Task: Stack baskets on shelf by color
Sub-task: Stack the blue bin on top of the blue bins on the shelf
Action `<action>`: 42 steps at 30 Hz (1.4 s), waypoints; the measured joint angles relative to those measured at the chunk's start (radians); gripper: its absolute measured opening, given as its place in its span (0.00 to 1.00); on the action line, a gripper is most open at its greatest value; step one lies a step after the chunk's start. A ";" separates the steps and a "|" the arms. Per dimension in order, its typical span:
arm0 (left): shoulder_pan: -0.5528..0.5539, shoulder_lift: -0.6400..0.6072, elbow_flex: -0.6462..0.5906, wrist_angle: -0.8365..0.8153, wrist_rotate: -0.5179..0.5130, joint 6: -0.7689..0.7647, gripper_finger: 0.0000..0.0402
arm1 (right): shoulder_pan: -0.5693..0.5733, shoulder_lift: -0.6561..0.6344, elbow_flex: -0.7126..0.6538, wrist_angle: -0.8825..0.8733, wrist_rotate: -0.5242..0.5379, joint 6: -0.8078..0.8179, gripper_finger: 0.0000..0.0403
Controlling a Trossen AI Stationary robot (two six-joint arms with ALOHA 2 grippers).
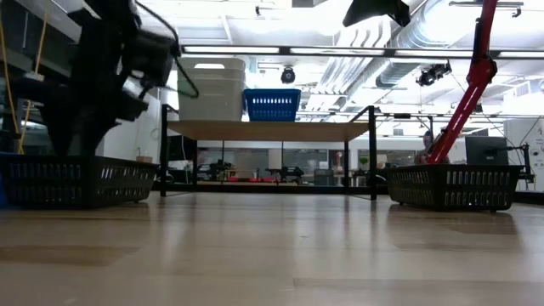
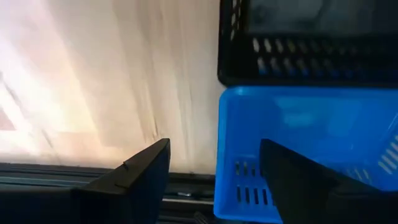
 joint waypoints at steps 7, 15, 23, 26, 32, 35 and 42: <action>0.056 0.037 -0.040 0.023 0.043 0.061 0.59 | 0.000 0.000 0.000 -0.001 0.000 -0.006 0.00; 0.087 0.038 -0.091 0.054 0.044 0.089 0.42 | 0.000 0.000 0.000 -0.001 0.001 -0.008 0.00; 0.088 0.018 -0.074 0.013 0.066 0.046 0.04 | 0.000 0.000 0.000 0.000 0.020 -0.008 0.00; 0.088 -0.009 -0.033 -0.042 0.065 0.057 0.01 | 0.000 0.000 0.000 0.000 0.021 -0.007 0.00; 0.088 -0.087 0.096 -0.165 0.064 0.049 0.00 | 0.000 0.000 0.000 0.000 0.021 -0.007 0.00; 0.087 -0.118 0.181 -0.239 0.062 0.030 0.00 | 0.000 0.000 0.000 0.000 0.021 -0.007 0.00; 0.074 -0.172 0.428 -0.338 0.066 -0.049 0.00 | 0.000 0.000 0.000 0.000 0.021 -0.007 0.00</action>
